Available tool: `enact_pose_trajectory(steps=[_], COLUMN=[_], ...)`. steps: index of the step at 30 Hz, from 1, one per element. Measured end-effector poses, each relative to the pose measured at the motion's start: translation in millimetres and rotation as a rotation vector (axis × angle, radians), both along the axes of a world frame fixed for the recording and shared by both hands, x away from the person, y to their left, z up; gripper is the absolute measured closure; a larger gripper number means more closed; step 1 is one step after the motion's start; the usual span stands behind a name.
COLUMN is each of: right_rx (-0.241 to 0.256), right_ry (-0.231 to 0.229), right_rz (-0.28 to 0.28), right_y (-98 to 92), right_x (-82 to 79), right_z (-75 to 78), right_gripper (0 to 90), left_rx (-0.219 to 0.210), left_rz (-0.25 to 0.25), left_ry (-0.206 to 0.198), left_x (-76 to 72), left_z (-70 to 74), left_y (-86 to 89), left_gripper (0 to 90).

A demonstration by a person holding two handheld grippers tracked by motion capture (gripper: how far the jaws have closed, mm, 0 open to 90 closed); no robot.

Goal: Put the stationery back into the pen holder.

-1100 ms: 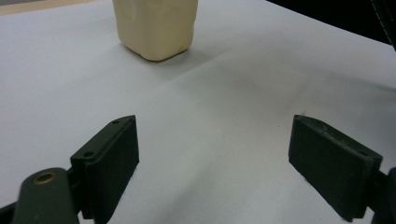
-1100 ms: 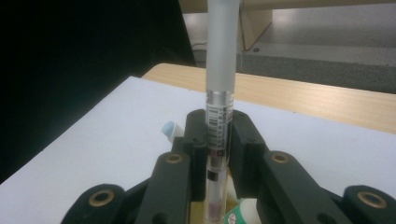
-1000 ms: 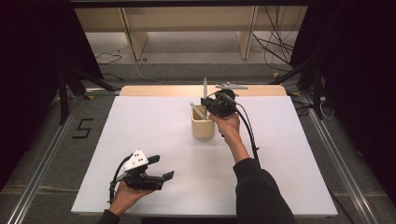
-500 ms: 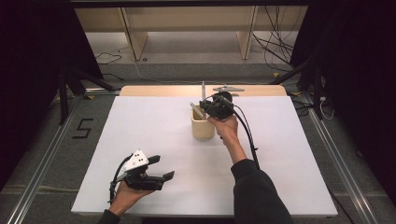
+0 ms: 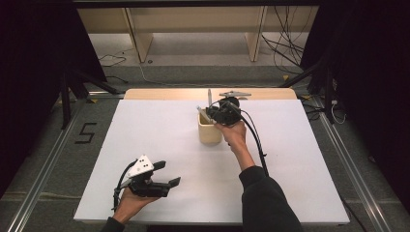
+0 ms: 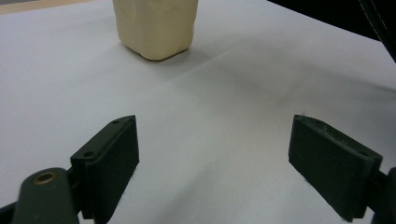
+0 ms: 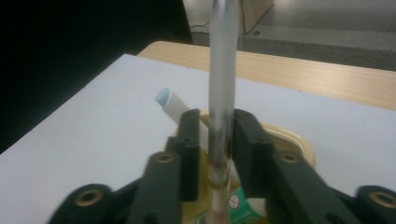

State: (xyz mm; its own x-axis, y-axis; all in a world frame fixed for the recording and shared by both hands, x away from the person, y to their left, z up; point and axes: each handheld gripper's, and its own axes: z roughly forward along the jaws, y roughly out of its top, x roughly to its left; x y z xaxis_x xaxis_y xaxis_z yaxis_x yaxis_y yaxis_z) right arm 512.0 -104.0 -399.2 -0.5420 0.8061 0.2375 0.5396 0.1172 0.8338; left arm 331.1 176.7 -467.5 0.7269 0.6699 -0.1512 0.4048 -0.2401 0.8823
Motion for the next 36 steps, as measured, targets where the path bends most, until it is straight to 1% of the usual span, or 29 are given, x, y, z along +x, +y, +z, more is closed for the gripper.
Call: enact_pose_trajectory(steps=[4, 9, 14, 20, 22, 24, 29, 33, 36], right_rx=[0.015, 0.022, 0.027, 0.018, 0.014, 0.015, 0.038, 0.031, 0.036], right_ry=[-0.016, -0.02, -0.016, -0.003, 0.007, 0.005, -0.006, -0.024, -0.034], right_rz=[0.006, 0.004, 0.009, 0.012, 0.011, 0.011, 0.017, 0.035, 0.051], right_y=[-3.0, -10.0, -12.3, -13.7, -15.4, -17.6, -24.6, -30.8, -36.9], right_x=[-2.5, -4.4, -5.9, -7.1, -8.3, -9.8, -18.2, -27.3, -35.1], right_z=[5.6, 11.5, 12.3, 13.0, 14.3, 15.4, 19.7, 21.6, 21.8], right_gripper=[57.8, 57.1, 55.1, 44.2, 41.7, 40.2, 37.0, 35.0, 33.7], left_rx=[0.002, 0.004, 0.005, 0.001, 0.002, -0.002, -0.005, -0.007, -0.006], left_rz=[-0.002, -0.002, -0.004, -0.004, -0.005, -0.003, 0.0, 0.001, 0.0], left_ry=[0.001, 0.001, 0.002, 0.002, 0.003, 0.0, -0.001, -0.001, -0.002], left_x=[-0.1, -0.1, 0.1, 0.0, 0.1, 0.1, 0.2, 0.3, 0.3], left_z=[-0.2, -0.2, -0.5, -0.6, -0.7, -0.9, -0.7, -0.9, -0.8], left_y=[-0.4, -0.6, -0.6, -0.4, -0.2, -0.2, 0.4, 0.6, 0.8], left_gripper=[15.9, 15.9, 15.9, 15.9, 15.9, 15.9, 15.9, 15.9, 15.9])
